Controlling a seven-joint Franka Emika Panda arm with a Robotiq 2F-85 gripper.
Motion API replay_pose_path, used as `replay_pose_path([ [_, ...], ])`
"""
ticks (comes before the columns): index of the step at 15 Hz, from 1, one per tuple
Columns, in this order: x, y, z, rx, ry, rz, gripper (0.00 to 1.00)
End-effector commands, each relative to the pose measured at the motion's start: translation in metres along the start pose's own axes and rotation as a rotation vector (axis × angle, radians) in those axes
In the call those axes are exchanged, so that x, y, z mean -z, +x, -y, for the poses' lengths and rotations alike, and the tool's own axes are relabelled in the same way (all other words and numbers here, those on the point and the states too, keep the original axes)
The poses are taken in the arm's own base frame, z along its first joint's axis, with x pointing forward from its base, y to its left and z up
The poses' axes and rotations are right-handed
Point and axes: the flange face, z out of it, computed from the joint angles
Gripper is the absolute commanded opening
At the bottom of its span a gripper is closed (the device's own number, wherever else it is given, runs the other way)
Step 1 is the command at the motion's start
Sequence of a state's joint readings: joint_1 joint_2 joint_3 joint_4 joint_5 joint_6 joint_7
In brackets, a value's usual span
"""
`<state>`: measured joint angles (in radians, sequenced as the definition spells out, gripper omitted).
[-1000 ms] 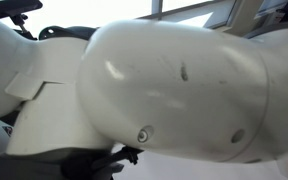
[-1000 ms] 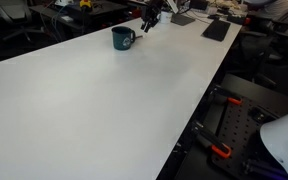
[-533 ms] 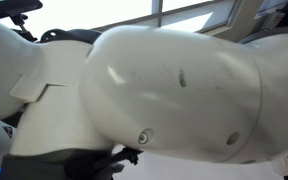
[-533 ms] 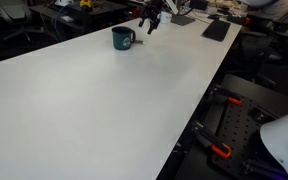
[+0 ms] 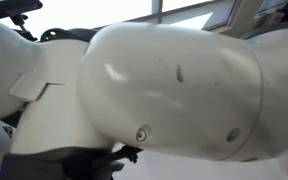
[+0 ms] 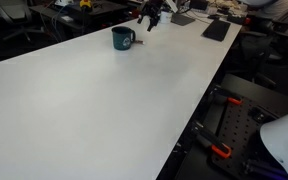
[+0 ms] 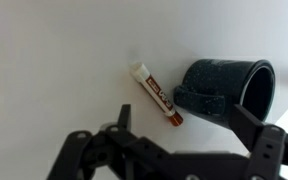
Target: Remove the marker from the cup
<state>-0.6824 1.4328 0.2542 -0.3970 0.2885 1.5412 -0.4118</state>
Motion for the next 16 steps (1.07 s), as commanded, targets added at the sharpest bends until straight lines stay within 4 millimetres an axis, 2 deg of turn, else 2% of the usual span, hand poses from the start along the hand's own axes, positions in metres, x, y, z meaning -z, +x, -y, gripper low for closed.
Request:
replay_pose_path([
  [1,0.022,0.011,0.015,0.055,-0.052,-0.067,1.0],
  [6,0.04,0.029,0.041,0.119,-0.133,-0.155,1.0],
  [11,0.05,0.048,0.094,0.209,-0.201,-0.206,1.0],
  [13,0.049,0.053,0.115,0.243,-0.215,-0.198,1.0],
  [16,0.038,0.053,0.134,0.258,-0.189,-0.142,1.0],
])
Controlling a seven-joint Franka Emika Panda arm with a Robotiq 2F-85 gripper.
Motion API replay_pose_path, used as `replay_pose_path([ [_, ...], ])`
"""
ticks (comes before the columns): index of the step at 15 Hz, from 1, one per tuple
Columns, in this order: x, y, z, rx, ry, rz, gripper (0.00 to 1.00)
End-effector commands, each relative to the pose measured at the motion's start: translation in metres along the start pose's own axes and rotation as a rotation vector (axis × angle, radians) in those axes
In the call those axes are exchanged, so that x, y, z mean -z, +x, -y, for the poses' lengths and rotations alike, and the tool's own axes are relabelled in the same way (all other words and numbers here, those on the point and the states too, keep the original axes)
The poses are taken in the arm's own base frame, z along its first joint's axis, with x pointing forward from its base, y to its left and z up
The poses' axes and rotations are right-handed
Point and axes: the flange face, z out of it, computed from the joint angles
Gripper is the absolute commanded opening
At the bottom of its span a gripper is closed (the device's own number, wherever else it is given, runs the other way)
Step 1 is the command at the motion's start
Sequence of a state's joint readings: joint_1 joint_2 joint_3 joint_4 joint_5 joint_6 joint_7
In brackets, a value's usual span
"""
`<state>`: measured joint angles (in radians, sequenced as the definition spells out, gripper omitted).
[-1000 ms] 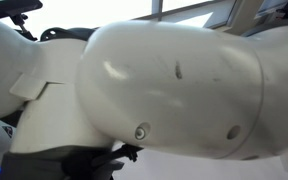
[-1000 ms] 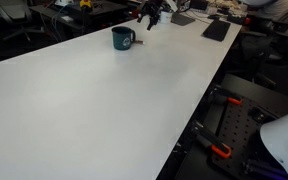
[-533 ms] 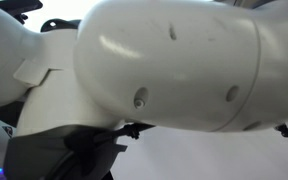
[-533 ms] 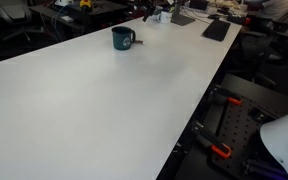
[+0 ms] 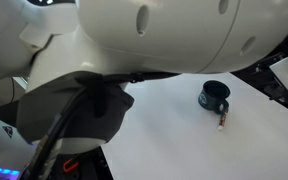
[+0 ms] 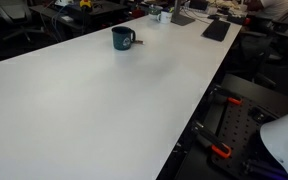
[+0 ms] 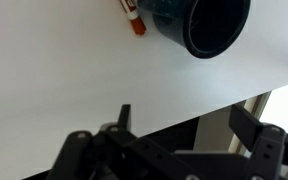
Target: Remove the marker from the cup
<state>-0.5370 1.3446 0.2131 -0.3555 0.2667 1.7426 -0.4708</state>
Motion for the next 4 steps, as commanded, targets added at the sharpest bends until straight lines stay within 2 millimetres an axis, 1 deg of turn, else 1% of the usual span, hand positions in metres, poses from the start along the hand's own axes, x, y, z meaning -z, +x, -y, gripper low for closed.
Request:
replay_pose_path([
  [1,-0.0017,0.0005,0.0228,0.028,0.025,0.077,1.0],
  [2,-0.0064,0.0023,0.0142,0.016,0.015,0.031,1.0],
  [4,-0.0107,0.0014,0.0197,0.022,0.027,0.054,1.0],
])
